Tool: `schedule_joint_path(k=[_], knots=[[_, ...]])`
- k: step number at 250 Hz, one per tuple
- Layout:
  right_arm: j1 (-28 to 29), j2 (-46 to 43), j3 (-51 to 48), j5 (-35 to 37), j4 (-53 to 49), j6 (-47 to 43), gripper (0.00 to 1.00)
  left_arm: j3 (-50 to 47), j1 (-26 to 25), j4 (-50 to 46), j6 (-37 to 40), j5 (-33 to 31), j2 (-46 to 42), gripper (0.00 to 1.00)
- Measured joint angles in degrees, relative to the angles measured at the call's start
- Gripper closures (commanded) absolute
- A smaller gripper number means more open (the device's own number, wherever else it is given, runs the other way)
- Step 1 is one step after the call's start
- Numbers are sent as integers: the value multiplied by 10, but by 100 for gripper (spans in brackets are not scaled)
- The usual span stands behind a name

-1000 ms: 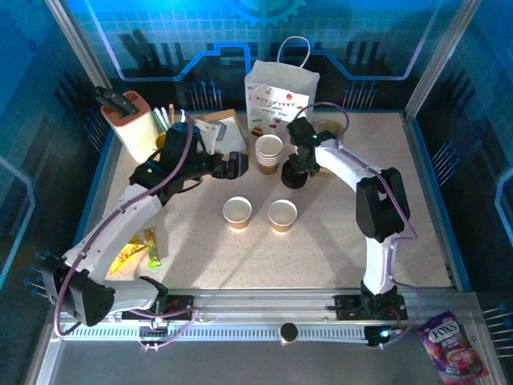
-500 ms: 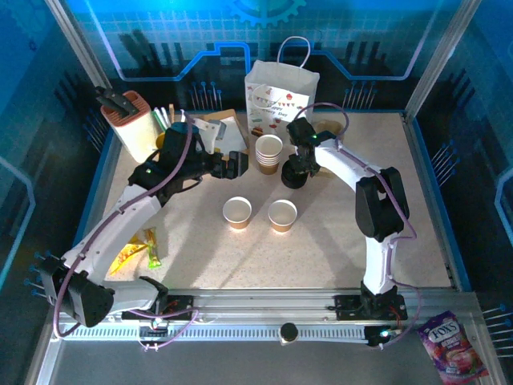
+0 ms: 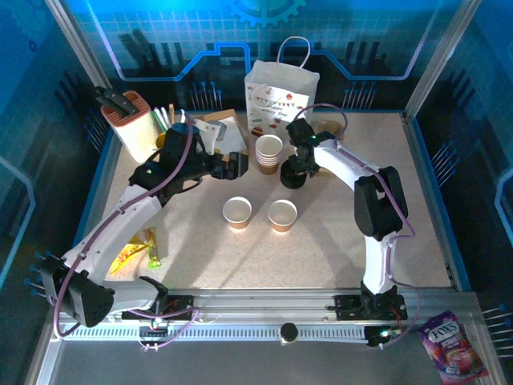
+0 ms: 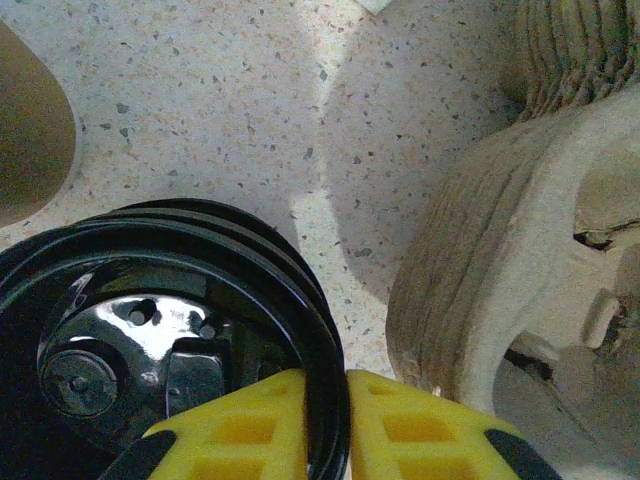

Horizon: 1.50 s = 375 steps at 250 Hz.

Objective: Pack the takeout coffee

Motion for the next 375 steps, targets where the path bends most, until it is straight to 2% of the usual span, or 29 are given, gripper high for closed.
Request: schedule_joint_path(k=[119, 195, 235, 265, 309, 345, 375], knots=[[0, -8, 0, 0, 0, -5, 89, -1, 0, 0, 0, 0, 0, 0], [-9, -61, -6, -16, 0, -5, 90, -1, 0, 0, 0, 0, 0, 0], [-27, -109, -46, -42, 0, -2, 90, -1, 0, 1, 0, 0, 0, 1], [-49, -187, -97, -102, 6, 7, 91, -10, 0, 22, -3, 4, -4, 1], [-57, -329, -158, -249, 56, 53, 92, -78, 0, 93, -39, 23, -59, 2], [-55, -407, -210, -386, 163, 159, 91, -97, 0, 162, -114, 43, -101, 4], [-42, -430, -258, -459, 286, 269, 92, -97, 0, 214, -188, 65, -114, 4]])
